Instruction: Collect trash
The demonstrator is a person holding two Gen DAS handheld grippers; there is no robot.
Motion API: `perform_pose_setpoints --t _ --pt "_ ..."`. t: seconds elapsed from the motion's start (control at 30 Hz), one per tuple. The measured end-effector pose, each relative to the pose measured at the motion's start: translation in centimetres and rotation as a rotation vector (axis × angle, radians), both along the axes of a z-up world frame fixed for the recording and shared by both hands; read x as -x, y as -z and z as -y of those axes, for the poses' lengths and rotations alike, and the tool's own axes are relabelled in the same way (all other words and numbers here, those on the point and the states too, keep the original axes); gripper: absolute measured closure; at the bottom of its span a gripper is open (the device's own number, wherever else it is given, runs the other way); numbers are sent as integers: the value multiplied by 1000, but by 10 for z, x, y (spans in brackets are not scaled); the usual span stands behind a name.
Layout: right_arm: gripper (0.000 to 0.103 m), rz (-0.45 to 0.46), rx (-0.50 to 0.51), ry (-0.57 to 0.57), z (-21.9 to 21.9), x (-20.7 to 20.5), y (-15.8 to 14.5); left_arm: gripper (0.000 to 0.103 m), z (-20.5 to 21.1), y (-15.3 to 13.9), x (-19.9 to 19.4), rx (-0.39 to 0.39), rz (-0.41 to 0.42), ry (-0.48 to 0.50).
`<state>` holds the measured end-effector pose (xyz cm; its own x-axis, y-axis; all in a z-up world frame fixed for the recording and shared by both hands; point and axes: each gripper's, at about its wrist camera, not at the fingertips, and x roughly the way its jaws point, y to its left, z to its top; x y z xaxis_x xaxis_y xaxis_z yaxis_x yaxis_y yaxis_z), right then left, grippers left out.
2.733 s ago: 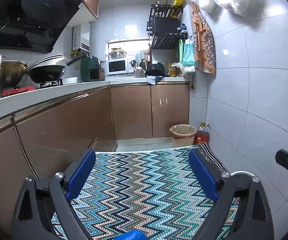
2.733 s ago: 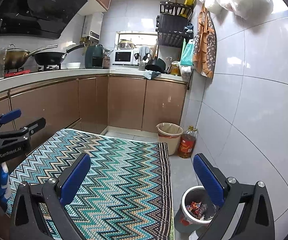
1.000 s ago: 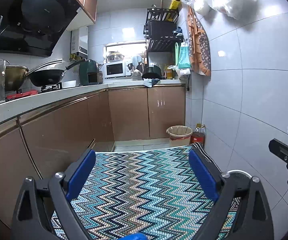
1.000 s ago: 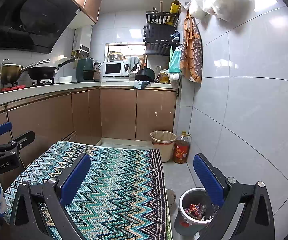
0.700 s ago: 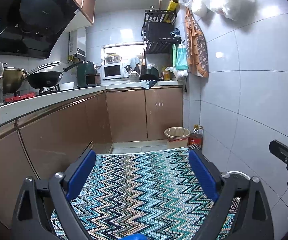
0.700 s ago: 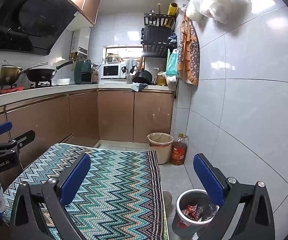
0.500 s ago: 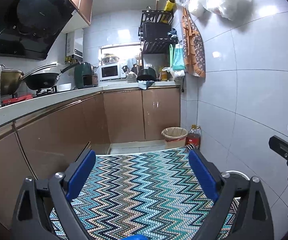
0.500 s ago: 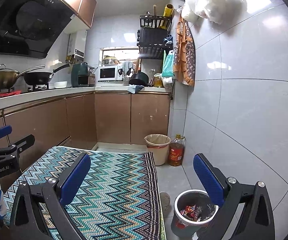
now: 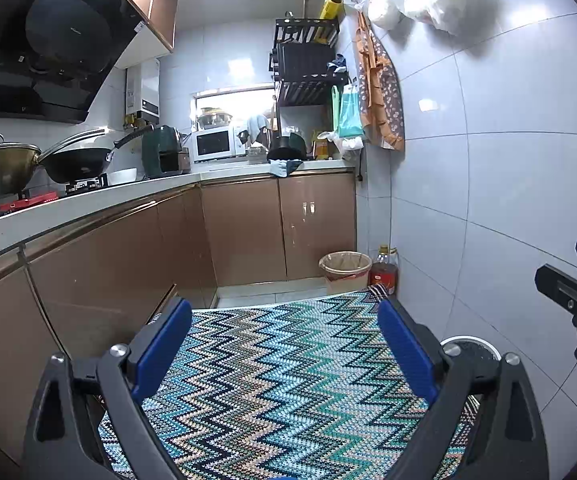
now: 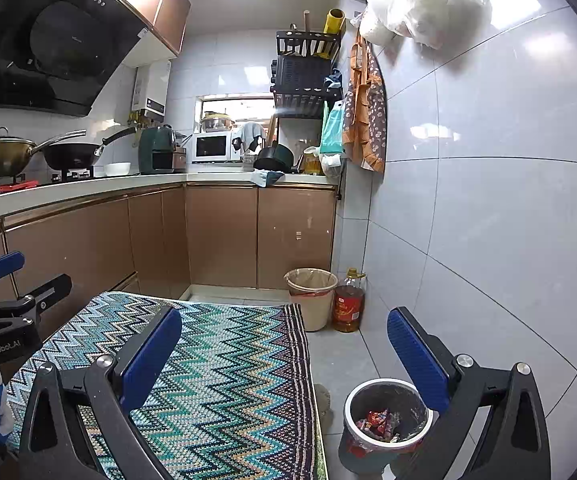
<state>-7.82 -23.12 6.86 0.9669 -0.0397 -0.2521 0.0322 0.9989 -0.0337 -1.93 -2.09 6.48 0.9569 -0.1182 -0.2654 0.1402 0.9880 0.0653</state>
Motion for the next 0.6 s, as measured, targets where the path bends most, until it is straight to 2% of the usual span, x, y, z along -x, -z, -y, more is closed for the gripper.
perform_pose_setpoints --t 0.6 --pt "0 6 9 39 6 3 2 9 2 2 -4 1 1 5"
